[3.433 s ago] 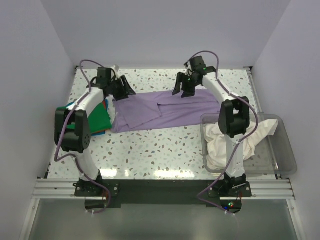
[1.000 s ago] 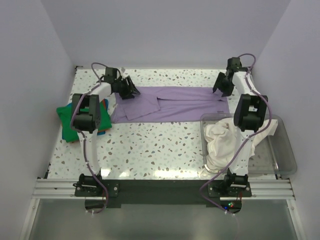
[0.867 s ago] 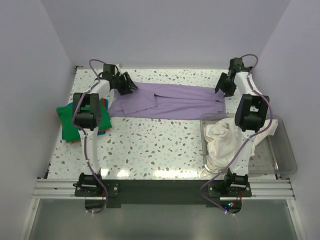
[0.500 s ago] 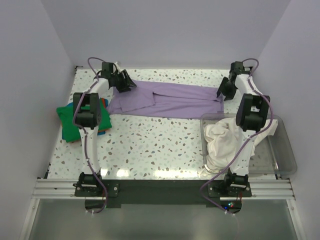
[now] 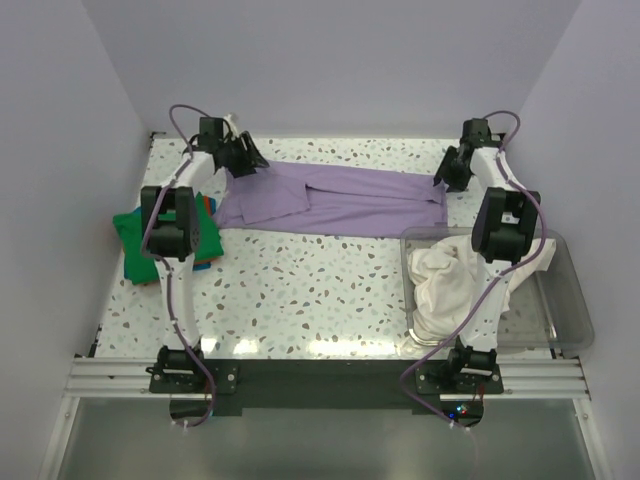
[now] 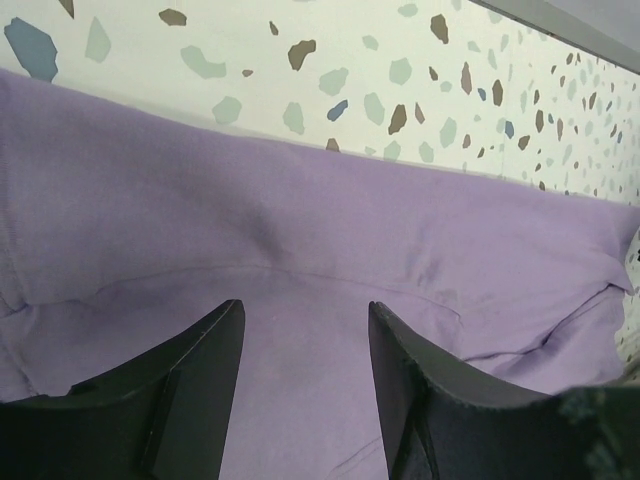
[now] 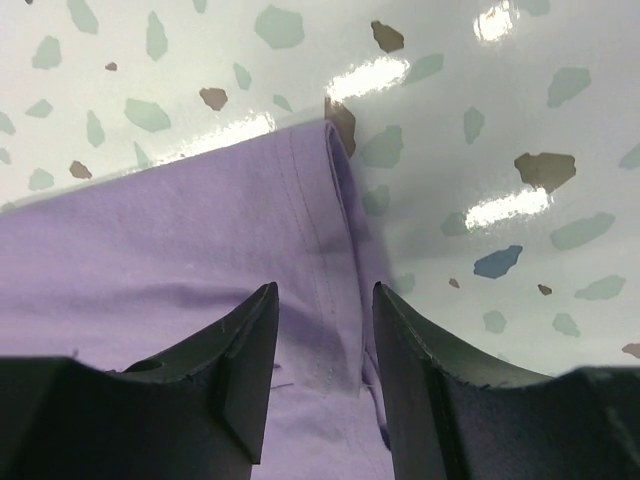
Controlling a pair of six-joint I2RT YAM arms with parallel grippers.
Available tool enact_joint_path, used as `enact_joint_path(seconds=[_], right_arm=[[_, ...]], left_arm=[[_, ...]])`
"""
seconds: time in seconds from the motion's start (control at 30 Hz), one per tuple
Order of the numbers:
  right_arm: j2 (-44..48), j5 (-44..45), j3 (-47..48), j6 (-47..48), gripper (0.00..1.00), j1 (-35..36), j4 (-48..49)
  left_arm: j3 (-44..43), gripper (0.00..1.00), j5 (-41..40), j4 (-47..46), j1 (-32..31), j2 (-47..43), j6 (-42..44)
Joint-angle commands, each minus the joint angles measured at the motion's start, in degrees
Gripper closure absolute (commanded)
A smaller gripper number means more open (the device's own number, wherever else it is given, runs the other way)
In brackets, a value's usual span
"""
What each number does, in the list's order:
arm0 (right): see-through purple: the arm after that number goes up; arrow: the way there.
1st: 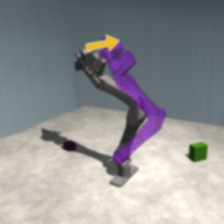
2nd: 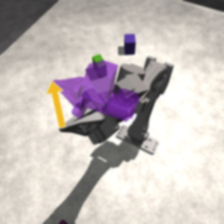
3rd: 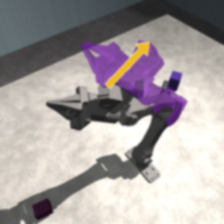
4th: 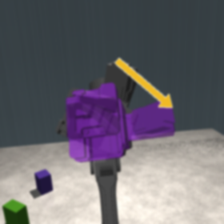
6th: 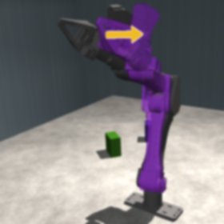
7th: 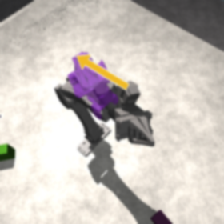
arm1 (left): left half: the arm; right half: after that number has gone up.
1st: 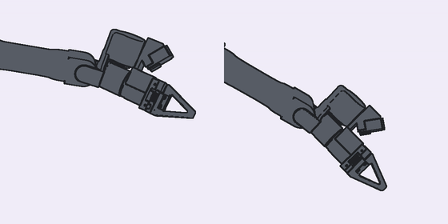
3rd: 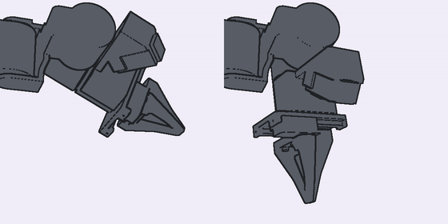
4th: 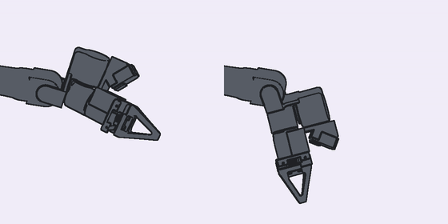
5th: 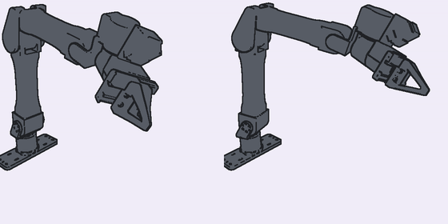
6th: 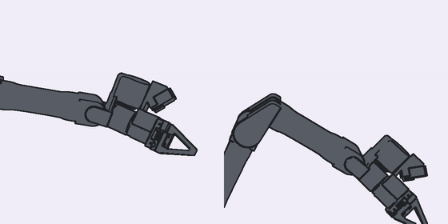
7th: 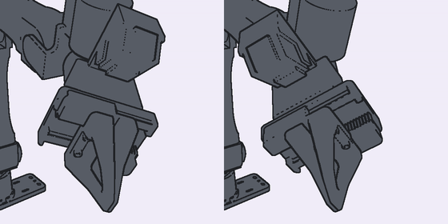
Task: Fold and stack the t-shirts
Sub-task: Fold the tshirt
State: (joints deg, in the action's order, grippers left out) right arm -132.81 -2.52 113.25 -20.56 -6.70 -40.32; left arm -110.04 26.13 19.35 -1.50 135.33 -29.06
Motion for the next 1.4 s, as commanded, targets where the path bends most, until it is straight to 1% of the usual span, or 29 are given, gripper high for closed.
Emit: enact_joint_path(seconds=[0.0, 0.13, 0.27, 0.43, 0.5, 0.63, 0.67, 0.73, 0.77, 0.8, 1.0, 1.17, 1.37], right_arm=[[-1.39, 0.06, 2.32, -0.27, 0.54, 0.11, 4.27], [-3.32, -0.37, 4.17, -0.36, 0.56, 0.11, 4.37], [-4.56, -0.2, 5.04, -0.1, 0.58, 0.11, 4.72], [-5.35, 0.59, 5.31, 0.52, 0.62, 0.11, 4.72], [-5.44, 0.85, 5.49, 0.69, 0.69, 0.11, 4.54], [-5.88, 1.29, 5.66, 1.13, 0.74, 0.11, 4.55], [-5.96, 1.38, 5.84, 1.22, 0.77, 0.11, 4.63], [-6.14, 1.56, 6.01, 1.31, 0.88, 0.02, 4.37], [-6.14, 1.73, 5.93, 1.4, 0.92, 0.11, 4.37], [-5.97, 2.26, 6.01, 1.31, 1.0, 0.11, 4.28], [-5.26, 4.54, 7.68, 1.83, 1.0, -0.16, 3.67], [-6.4, 5.6, 11.37, 3.07, 1.0, -0.68, 2.09], [-8.16, 4.9, 12.78, 3.33, 1.0, -1.04, 1.12]], left_arm=[[-0.62, 0.42, -0.38, 0.95, 0.53, -4.02, 1.81], [2.01, 0.42, 0.06, 0.6, 0.44, -5.16, 1.46], [7.28, 0.42, -0.2, -1.07, 0.18, -8.31, 1.11], [11.68, 0.42, -0.29, -2.04, 0.18, -10.08, 0.93], [13.62, 0.42, -0.47, -2.39, 0.18, -10.61, 1.2], [17.66, 0.43, -0.99, -3.01, 0.18, -11.66, 1.37], [19.14, 0.43, -0.99, -3.27, 0.18, -11.75, 1.46], [20.91, 0.42, -1.6, -3.18, 0.18, -11.84, 1.9], [21.44, 0.42, -1.87, -3.01, 0.18, -11.84, 2.25], [21.79, 0.42, -2.39, -2.83, 0.18, -11.84, 2.6], [23.11, 0.42, -6.17, 0.15, 0.27, -10.44, 4.89], [23.12, 0.42, -8.37, 1.12, 0.27, -10.17, 6.91], [23.12, 0.42, -6.71, -0.8, 0.09, -10.17, 7.17]])
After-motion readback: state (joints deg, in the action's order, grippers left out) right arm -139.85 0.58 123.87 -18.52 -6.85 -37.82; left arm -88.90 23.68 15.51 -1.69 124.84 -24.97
